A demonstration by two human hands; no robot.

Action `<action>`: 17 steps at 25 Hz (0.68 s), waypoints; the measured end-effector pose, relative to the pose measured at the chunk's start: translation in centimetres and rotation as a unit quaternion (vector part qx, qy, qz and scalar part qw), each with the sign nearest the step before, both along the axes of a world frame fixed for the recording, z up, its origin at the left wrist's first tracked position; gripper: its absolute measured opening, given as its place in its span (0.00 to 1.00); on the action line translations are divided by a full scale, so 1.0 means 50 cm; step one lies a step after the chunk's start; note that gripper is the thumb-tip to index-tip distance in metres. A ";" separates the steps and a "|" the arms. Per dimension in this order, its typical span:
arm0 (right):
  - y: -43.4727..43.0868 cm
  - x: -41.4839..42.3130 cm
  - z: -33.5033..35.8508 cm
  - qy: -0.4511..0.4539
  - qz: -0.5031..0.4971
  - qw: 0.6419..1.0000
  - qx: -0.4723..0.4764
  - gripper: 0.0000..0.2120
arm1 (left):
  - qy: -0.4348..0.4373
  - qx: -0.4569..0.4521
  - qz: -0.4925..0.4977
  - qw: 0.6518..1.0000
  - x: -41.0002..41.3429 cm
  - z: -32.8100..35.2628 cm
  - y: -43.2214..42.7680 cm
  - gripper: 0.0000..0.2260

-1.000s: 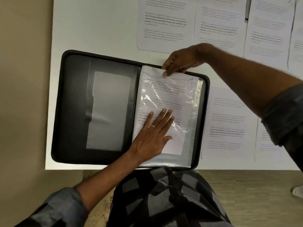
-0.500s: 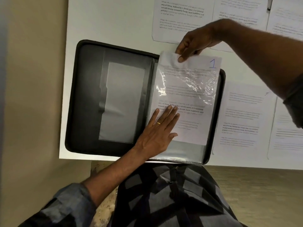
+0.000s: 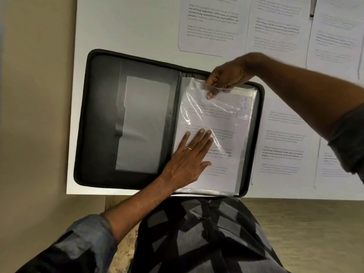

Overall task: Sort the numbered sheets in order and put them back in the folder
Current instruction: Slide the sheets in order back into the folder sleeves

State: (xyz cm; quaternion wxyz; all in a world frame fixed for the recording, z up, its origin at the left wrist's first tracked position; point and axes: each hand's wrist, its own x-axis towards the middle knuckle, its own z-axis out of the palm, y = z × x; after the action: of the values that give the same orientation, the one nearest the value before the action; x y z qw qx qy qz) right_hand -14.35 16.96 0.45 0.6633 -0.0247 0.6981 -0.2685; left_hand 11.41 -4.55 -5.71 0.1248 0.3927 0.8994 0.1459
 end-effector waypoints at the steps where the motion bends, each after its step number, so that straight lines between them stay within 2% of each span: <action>1: 0.000 0.010 -0.002 -0.004 -0.009 1.000 0.000 0.09 | 0.002 -0.001 0.001 1.000 0.003 -0.002 0.002 0.33; 5: 0.001 0.035 -0.006 -0.004 -0.049 0.999 0.019 0.05 | 0.014 -0.017 0.008 1.000 0.016 -0.007 0.011 0.35; 9: 0.008 0.049 -0.002 0.006 -0.057 0.998 0.017 0.16 | 0.020 -0.031 0.018 0.999 0.029 -0.013 0.023 0.36; 10: 0.009 0.051 0.004 0.022 -0.050 0.998 0.015 0.16 | 0.022 -0.031 0.019 0.999 0.033 -0.014 0.026 0.37; 14: 0.030 0.055 0.030 0.155 -0.067 0.985 -0.028 0.11 | 0.023 -0.028 0.033 0.999 0.066 -0.014 0.048 0.38; 17: 0.062 0.092 0.054 0.340 -0.108 0.933 -0.043 0.09 | 0.001 -0.028 0.052 0.998 0.102 -0.008 0.086 0.39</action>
State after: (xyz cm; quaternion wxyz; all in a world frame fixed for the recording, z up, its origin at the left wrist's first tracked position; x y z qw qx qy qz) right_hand -9.74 20.04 3.15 0.3512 -0.0674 0.8683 -0.3437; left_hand 16.51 -0.23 -6.10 0.1268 0.3417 0.9225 0.1269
